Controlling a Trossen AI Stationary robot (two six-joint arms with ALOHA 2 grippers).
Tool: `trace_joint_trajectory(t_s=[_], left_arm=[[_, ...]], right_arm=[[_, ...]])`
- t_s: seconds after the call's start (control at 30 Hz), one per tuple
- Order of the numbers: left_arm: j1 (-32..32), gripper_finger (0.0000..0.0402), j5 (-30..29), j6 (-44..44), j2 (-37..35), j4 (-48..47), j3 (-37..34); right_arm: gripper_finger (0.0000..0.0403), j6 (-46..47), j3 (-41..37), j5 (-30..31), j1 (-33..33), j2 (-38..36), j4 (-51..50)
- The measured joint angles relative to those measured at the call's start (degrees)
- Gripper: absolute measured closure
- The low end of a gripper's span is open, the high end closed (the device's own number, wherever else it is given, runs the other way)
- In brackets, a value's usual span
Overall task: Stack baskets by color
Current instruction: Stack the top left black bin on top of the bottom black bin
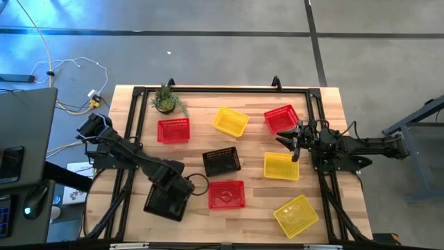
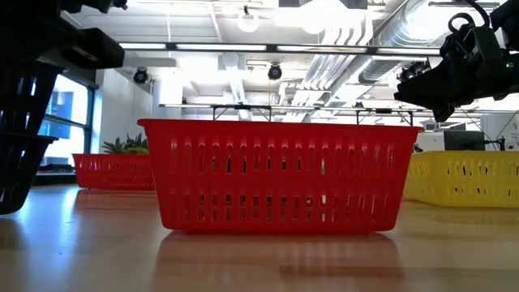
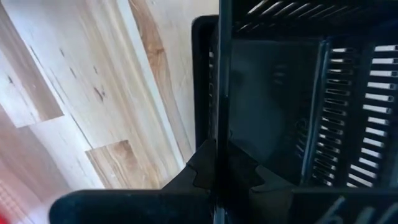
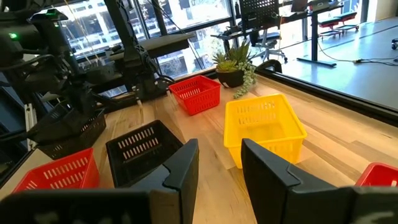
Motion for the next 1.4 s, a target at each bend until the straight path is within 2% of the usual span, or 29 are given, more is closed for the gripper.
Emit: trace_joint_trajectory(t_s=[0.3, 0.7, 0.87, 1.1, 1.2, 1.4], left_arm=[[1.59, 0.0394, 0.01, -1.99, 0.0, 0.17, 0.0], [1.79, 0.0331, -1.28, -2.09, 0.0, 0.19, 0.0], [1.79, 0.0317, -1.25, -3.08, 0.0, 0.21, 0.0], [1.85, 0.0333, -0.25, -3.06, -0.02, 0.21, 0.0], [2.23, 0.0353, 2.12, -3.42, -0.02, 0.47, 0.0], [3.03, 0.0393, 2.29, -5.05, -0.04, 0.43, 0.0]], right_arm=[[0.0293, -0.01, 0.0, 0.0, -0.02, -0.05, 0.0], [0.0293, 0.01, 0.0, -0.02, -0.02, -0.05, 0.0], [0.0293, 0.01, -0.02, 0.0, -0.02, -0.05, 0.0], [0.0293, 0.01, 0.0, -0.01, -0.01, -0.05, 0.0], [0.0293, 0.0, 0.0, -0.02, 0.0, -0.05, 0.0], [0.0293, -0.01, 0.0, -0.02, -0.02, -0.05, 0.0]])
